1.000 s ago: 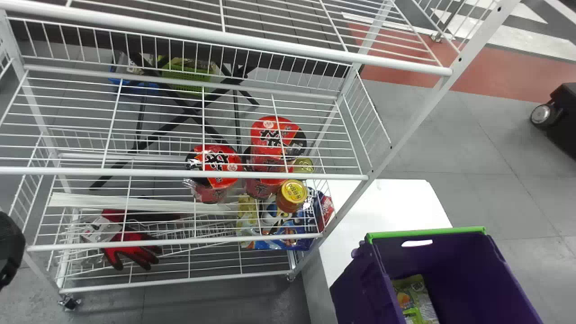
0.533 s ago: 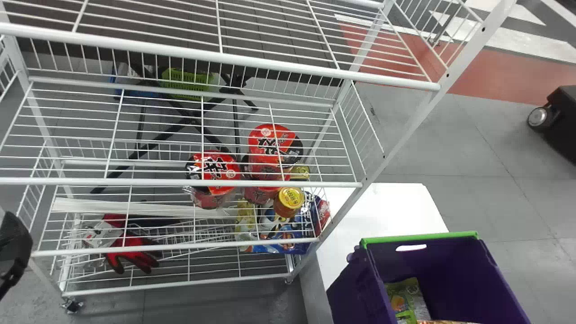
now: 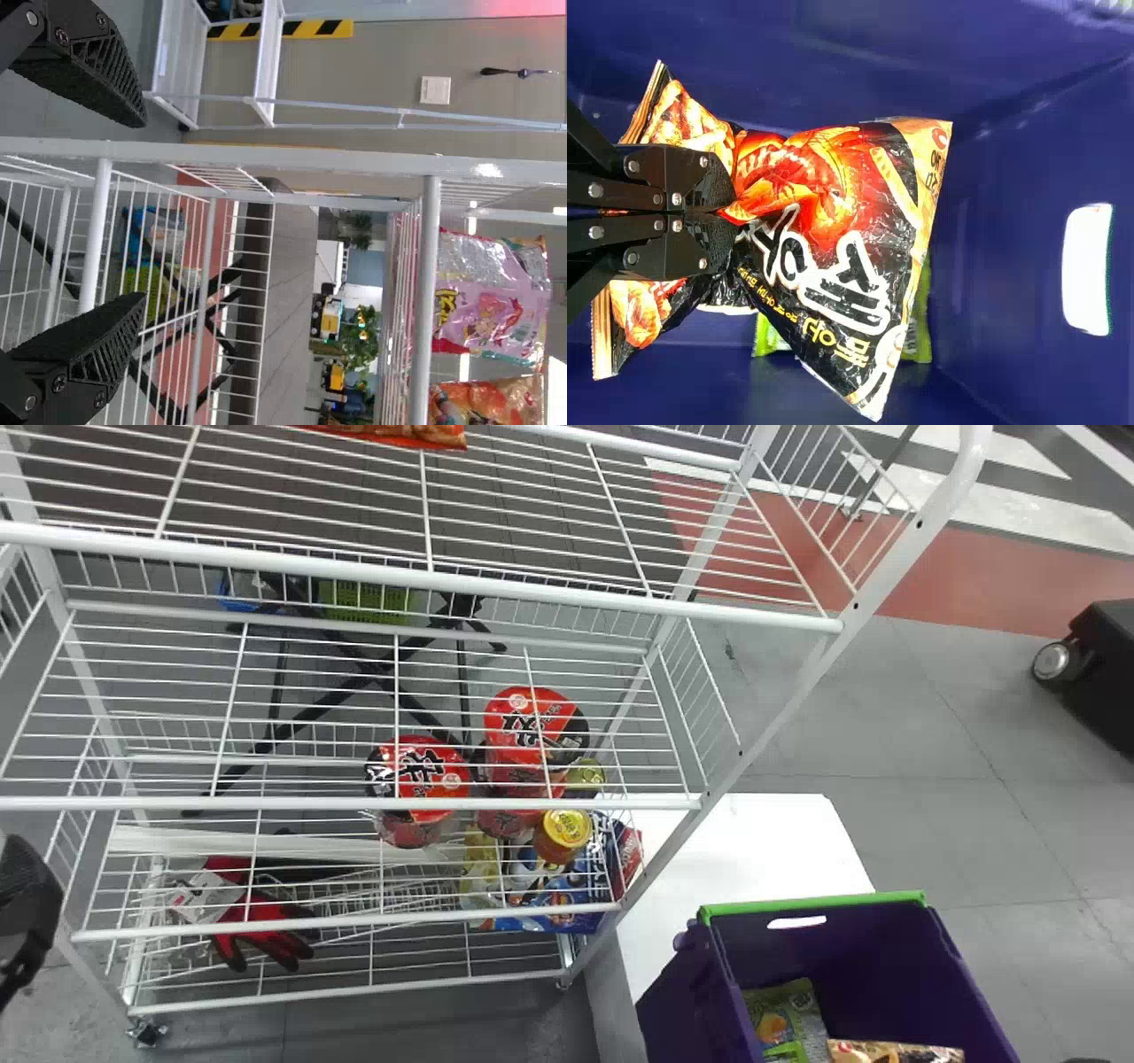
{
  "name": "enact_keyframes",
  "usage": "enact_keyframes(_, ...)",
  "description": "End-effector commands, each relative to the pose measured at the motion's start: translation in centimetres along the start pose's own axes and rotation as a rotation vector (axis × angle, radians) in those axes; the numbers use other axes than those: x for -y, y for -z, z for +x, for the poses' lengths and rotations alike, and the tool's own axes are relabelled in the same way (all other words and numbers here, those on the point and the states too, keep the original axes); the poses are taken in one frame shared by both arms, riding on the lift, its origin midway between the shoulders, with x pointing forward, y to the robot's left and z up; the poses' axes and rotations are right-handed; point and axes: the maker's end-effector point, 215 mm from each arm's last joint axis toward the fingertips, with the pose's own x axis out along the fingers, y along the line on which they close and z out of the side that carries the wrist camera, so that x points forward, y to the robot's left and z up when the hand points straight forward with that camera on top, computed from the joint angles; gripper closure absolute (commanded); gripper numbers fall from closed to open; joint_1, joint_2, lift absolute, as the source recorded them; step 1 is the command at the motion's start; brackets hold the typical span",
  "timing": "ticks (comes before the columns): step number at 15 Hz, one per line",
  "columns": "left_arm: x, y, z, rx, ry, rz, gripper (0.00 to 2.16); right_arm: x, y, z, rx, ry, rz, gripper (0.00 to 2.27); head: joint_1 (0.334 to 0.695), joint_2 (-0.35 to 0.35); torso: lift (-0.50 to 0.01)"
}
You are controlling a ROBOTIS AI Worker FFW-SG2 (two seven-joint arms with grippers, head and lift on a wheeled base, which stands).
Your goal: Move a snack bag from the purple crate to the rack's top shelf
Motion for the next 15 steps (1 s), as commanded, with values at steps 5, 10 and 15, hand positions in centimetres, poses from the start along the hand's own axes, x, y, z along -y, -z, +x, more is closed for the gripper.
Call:
enact_keyframes(5,-0.1,-0.1,-0.2,-0.001,-0.002,0.005,0.13,0.8,-1.1,-1.4,0.036,0.019,0.001,1.65,0.695,-0.350,-0.259)
enact_keyframes(10,0.2,-0.5,-0.3,0.007,-0.005,0.012,0.13,1.2,-2.1,-2.0,0.072,0.026,-0.008,1.65,0.695,-0.350,-0.239)
enact_keyframes(15,0.4,-0.7,-0.4,0.008,-0.002,0.015,0.13,1.2,-3.2,-2.4,0.110,0.026,-0.031,1.65,0.695,-0.350,-0.220)
